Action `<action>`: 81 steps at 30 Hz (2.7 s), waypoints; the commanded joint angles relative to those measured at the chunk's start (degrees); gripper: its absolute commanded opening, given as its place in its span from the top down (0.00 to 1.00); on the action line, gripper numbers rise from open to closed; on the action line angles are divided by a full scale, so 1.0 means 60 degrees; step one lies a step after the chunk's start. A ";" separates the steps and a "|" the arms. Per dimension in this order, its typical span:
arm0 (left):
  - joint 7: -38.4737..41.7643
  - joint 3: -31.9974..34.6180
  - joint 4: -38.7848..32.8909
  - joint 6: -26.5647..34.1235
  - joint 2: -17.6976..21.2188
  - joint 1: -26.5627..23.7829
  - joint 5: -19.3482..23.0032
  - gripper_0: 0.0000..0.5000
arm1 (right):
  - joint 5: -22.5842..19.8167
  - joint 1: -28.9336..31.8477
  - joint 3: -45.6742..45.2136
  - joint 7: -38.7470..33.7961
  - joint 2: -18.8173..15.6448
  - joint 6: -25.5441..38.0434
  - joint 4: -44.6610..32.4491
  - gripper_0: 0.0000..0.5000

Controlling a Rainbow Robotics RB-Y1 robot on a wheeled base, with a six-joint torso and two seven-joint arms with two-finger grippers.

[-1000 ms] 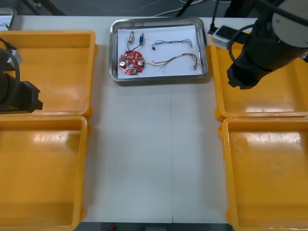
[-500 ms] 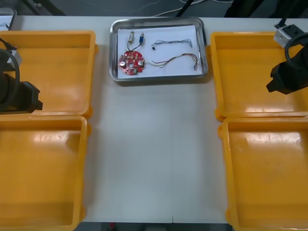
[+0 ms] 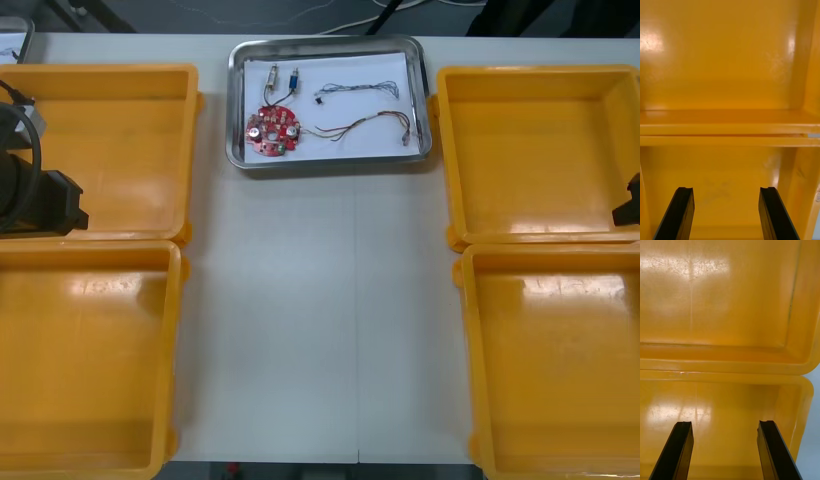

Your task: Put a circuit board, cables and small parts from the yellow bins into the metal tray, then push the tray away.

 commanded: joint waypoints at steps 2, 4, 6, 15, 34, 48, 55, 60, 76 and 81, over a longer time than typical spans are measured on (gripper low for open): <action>-0.0710 0.0297 -0.0135 0.0057 0.0422 0.0105 -0.0087 0.00 | -0.0187 0.0947 -0.0760 -0.0401 -0.0222 0.0035 -0.0650 0.00; -0.0710 0.0297 -0.0135 0.0057 0.0422 0.0105 -0.0087 0.00 | -0.0216 0.1122 -0.0892 -0.0431 -0.0105 0.0035 -0.0709 0.00; -0.0710 0.0297 -0.0135 0.0057 0.0422 0.0105 -0.0087 0.00 | -0.0246 0.1284 -0.1009 -0.0475 0.0086 0.0035 -0.0796 0.00; -0.0710 0.0297 -0.0135 0.0057 0.0422 0.0105 -0.0087 0.00 | 0.0121 0.1870 -0.1214 -0.0606 0.0730 0.0035 -0.1280 0.00; -0.0710 0.0297 -0.0135 0.0057 0.0422 0.0105 -0.0087 0.00 | 0.0897 0.3349 -0.1214 -0.0504 0.1682 0.0012 -0.2305 0.00; -0.0710 0.0297 -0.0135 0.0057 0.0422 0.0105 -0.0087 0.00 | 0.0765 0.3349 -0.1170 -0.0006 0.1726 -0.0340 -0.2584 0.00; -0.0710 0.0297 -0.0135 0.0057 0.0422 0.0105 -0.0087 0.00 | 0.0750 0.3349 -0.1053 0.0185 0.1726 -0.0794 -0.2584 0.00; -0.0710 0.0297 -0.0135 0.0057 0.0422 0.0105 -0.0087 0.00 | 0.0750 0.3349 -0.1038 0.0287 0.1726 -0.0911 -0.2584 0.00; -0.0710 0.0297 -0.0135 0.0057 0.0422 0.0105 -0.0087 0.00 | 0.0750 0.3349 -0.1038 0.0346 0.1726 -0.0970 -0.2584 0.00; -0.0710 0.0297 -0.0135 0.0057 0.0422 0.0105 -0.0087 0.00 | 0.0750 0.3349 -0.1038 0.0346 0.1726 -0.0970 -0.2584 0.00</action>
